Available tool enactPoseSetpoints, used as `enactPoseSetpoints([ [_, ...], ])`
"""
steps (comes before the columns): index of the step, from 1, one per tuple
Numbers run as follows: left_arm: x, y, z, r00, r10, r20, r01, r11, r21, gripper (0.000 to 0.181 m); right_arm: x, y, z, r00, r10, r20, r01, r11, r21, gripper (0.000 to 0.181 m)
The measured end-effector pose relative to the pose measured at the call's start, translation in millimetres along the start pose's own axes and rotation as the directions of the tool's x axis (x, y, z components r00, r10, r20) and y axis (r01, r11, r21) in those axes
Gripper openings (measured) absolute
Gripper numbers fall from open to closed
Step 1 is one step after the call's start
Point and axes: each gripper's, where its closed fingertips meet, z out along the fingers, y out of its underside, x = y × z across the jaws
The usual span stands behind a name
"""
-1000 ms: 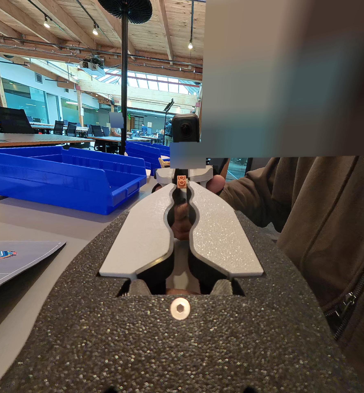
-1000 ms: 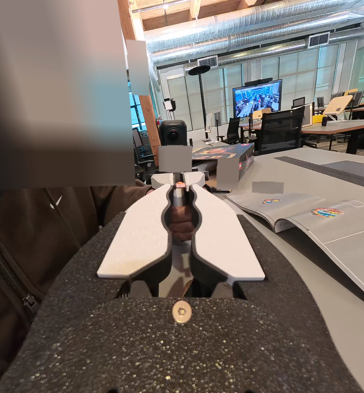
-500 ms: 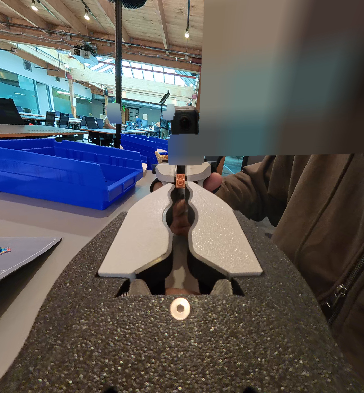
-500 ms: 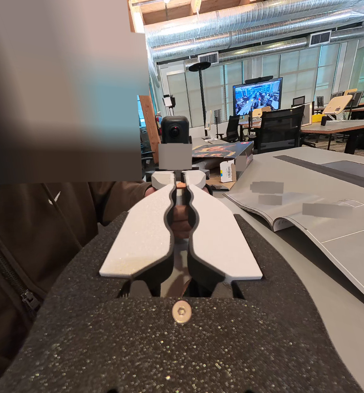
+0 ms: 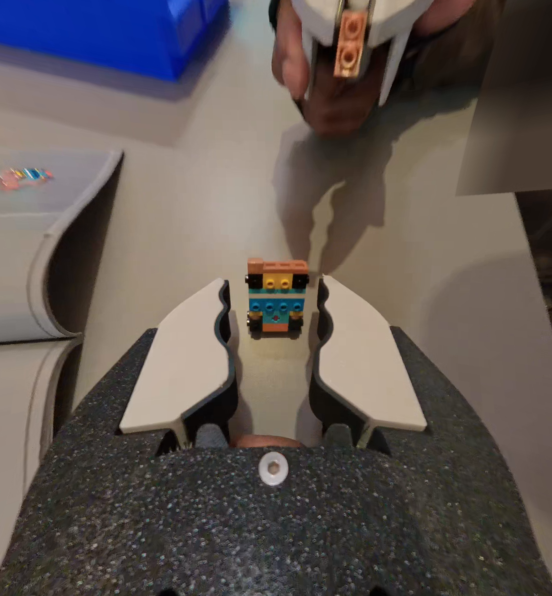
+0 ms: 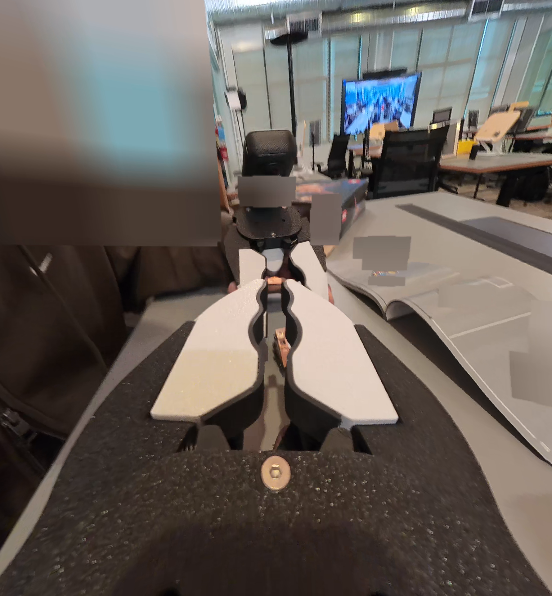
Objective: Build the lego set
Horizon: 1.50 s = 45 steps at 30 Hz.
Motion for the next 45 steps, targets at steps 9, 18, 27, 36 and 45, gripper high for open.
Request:
enactPoseSetpoints([
  [9, 3, 19, 21, 0.997, 0.081, 0.019, -0.077, 0.987, -0.138, 0.037, 2, 28, 7, 0.998, -0.059, -0.027, 0.053, 0.98, -0.19, 0.007],
  [18, 13, -8, 29, 0.998, 0.06, 0.007, -0.06, 0.998, 0.0, 0.037, 3, 49, 4, 0.98, -0.195, -0.024, 0.166, 0.887, -0.432, 0.007],
  [27, 19, -11, 33, 0.996, 0.086, 0.002, -0.086, 0.996, 0.001, 0.037, -6, 63, 2, 0.981, -0.19, 0.04, 0.182, 0.829, -0.529, 0.007],
  [36, 21, -13, 34, 0.996, 0.086, -0.003, -0.086, 0.996, 0.009, 0.037, -9, 60, 6, 0.985, -0.168, 0.044, 0.167, 0.846, -0.506, 0.007],
  [45, 23, -18, 33, 0.996, 0.084, -0.01, -0.083, 0.996, 0.039, 0.037, -13, 54, 12, 0.986, -0.16, 0.048, 0.164, 0.869, -0.467, 0.007],
])
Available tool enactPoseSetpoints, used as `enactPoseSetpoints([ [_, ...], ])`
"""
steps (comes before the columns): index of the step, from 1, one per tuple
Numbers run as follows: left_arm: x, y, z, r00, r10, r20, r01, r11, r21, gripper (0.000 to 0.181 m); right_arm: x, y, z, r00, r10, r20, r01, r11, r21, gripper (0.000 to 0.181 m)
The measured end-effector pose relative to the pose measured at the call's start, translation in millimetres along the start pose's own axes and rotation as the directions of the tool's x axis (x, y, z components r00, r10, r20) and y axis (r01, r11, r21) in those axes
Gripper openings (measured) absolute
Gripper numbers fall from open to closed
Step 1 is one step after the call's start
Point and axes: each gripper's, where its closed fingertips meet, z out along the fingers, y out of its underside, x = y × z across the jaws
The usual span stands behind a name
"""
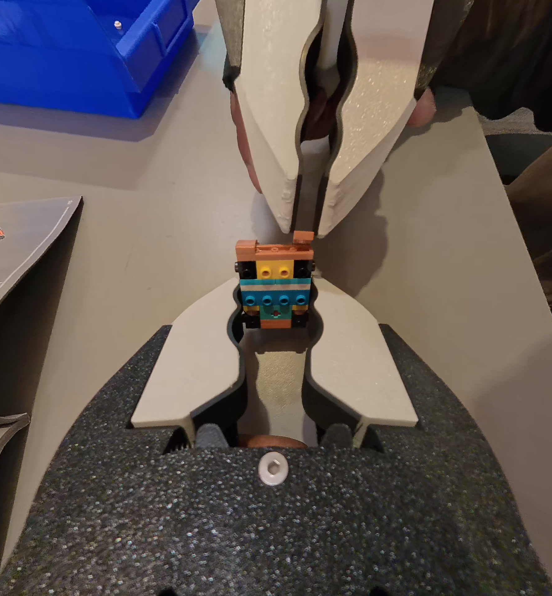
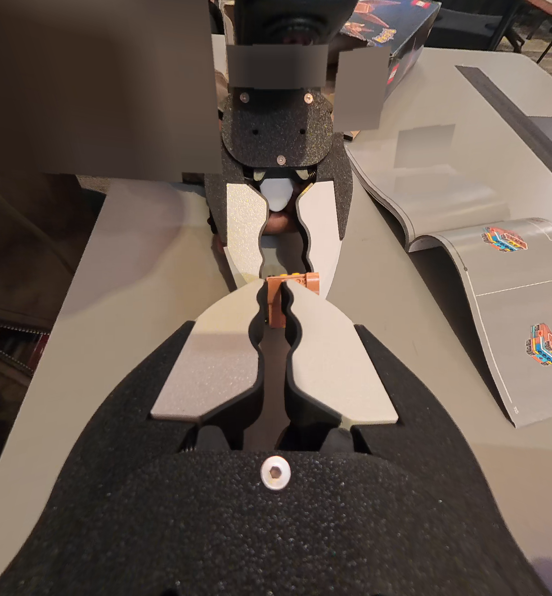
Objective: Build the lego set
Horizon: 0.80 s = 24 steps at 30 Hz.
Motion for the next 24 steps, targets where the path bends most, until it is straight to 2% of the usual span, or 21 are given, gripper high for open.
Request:
enactPoseSetpoints([
  [9, 0, -8, -3, 1.0, -0.007, -0.01, 0.007, 0.998, 0.056, 0.037, 0, -7, -1, 1.0, 0.011, 0.0, -0.011, 0.999, 0.037, 0.007],
  [24, 0, -30, -11, 1.0, 0.026, 0.013, -0.028, 0.975, 0.222, 0.037, 0, -28, -9, 1.0, 0.0, -0.018, 0.002, 0.994, 0.106, 0.007],
])
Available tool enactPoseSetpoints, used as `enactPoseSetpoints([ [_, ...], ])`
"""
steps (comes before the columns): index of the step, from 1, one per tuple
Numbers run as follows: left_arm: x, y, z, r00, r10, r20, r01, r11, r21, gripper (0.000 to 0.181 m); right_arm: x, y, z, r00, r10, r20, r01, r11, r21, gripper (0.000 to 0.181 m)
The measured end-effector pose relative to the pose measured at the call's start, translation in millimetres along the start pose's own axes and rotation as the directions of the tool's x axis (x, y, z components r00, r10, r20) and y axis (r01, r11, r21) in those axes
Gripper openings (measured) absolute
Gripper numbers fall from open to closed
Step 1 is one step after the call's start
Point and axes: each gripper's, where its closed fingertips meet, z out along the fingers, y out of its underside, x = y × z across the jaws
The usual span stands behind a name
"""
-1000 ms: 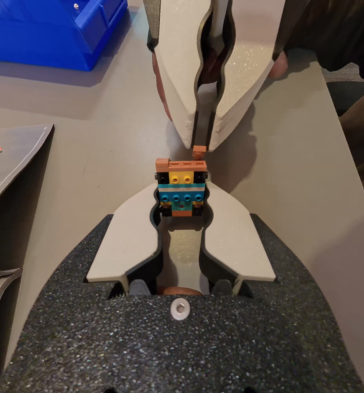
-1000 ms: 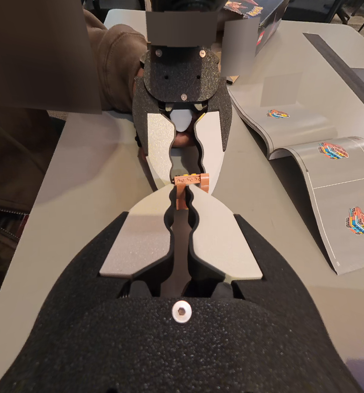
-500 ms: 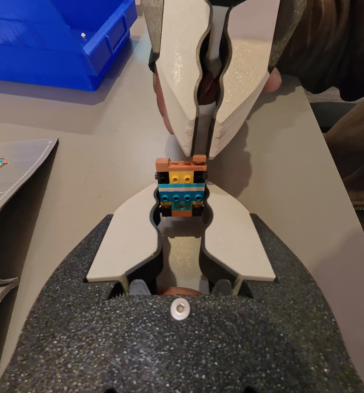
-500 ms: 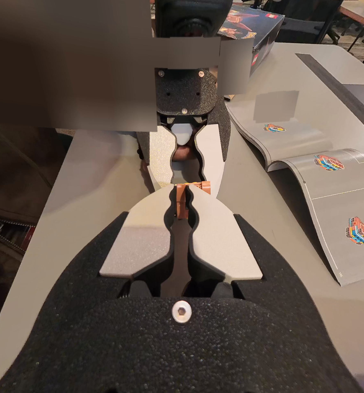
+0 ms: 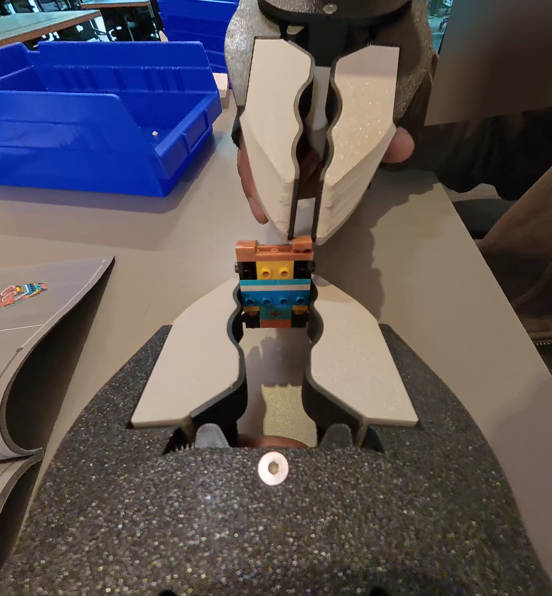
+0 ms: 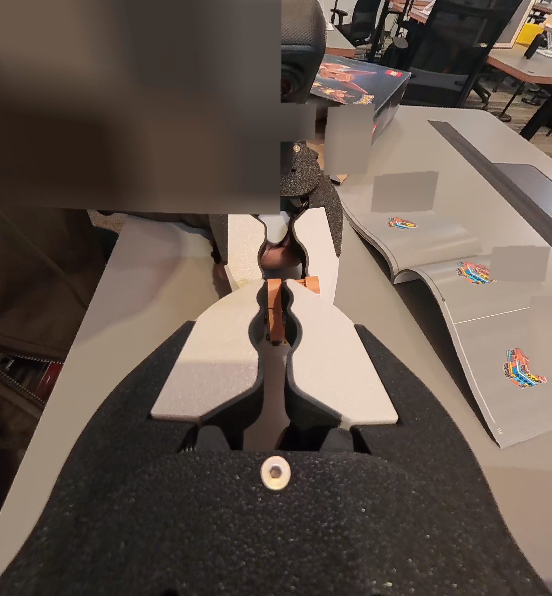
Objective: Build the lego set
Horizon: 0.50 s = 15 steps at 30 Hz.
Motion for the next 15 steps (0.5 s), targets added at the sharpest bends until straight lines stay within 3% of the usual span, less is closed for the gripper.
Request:
enactPoseSetpoints([
  [15, 1.2, -5.0, -1.0, 1.0, -0.01, -0.012, 0.011, 0.999, 0.036, 0.037, -2.4, -2.4, 0.4, 1.0, -0.005, 0.01, 0.004, 1.0, 0.011, 0.009],
])
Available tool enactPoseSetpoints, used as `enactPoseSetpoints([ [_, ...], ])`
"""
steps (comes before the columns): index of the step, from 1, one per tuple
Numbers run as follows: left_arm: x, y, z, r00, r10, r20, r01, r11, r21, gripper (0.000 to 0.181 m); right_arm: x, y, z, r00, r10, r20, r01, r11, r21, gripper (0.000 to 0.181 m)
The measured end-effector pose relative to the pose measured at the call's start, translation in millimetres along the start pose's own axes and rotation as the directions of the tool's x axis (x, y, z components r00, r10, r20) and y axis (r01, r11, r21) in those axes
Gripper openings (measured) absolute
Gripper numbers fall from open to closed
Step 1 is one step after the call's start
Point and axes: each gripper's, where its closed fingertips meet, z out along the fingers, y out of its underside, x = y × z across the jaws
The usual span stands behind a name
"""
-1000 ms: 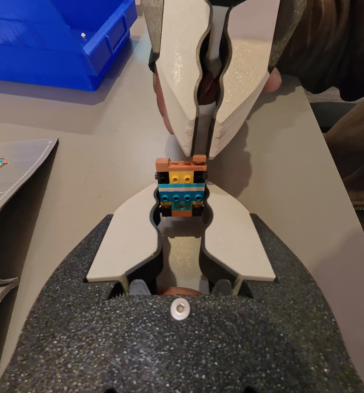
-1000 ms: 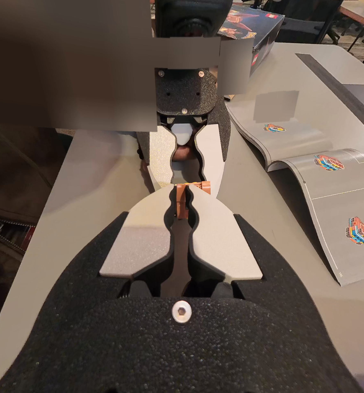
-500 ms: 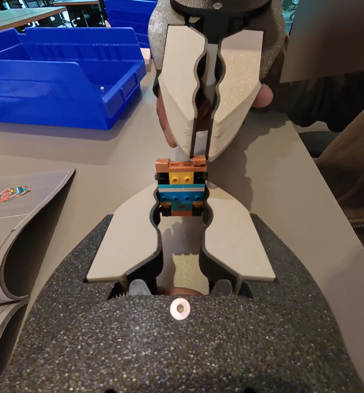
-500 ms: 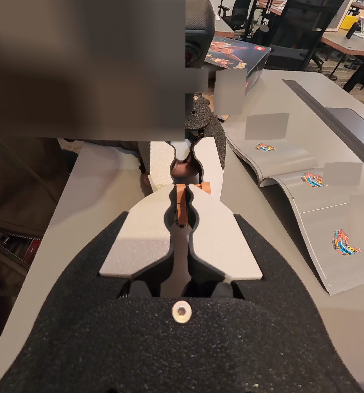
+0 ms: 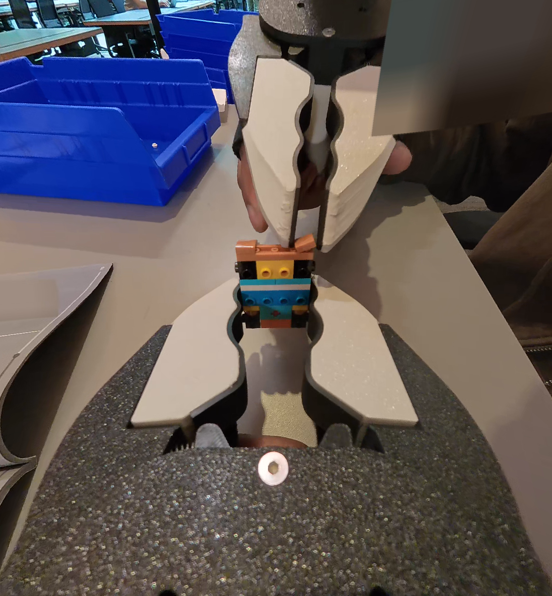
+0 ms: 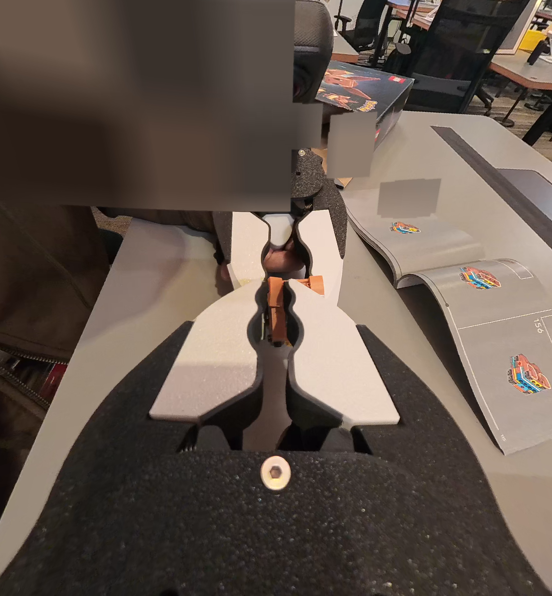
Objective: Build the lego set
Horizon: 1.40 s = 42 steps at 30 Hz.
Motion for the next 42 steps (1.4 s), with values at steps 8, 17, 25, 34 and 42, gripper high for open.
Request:
enactPoseSetpoints([
  [8, 1, -2, 0, 1.0, -0.015, -0.008, 0.015, 1.0, 0.011, 0.037, 2, -1, 0, 1.0, -0.005, -0.012, 0.005, 1.0, 0.009, 0.013],
  [17, -5, -9, -6, 0.995, -0.097, -0.022, 0.098, 0.992, 0.076, 0.037, 5, -11, -5, 0.999, -0.028, -0.043, 0.031, 0.997, 0.071, 0.021],
  [25, -7, -10, -6, 0.994, -0.108, -0.014, 0.108, 0.991, 0.079, 0.037, 14, -21, -11, 0.996, -0.002, -0.094, 0.014, 0.991, 0.135, 0.014],
  [34, -6, -9, -6, 0.995, -0.1, -0.013, 0.101, 0.992, 0.075, 0.037, 14, -14, -5, 0.994, -0.015, -0.106, 0.026, 0.995, 0.098, 0.011],
  [42, -6, -9, -6, 0.995, -0.101, -0.014, 0.102, 0.992, 0.076, 0.037, 14, -11, -3, 0.993, -0.026, -0.111, 0.035, 0.996, 0.084, 0.01],
])
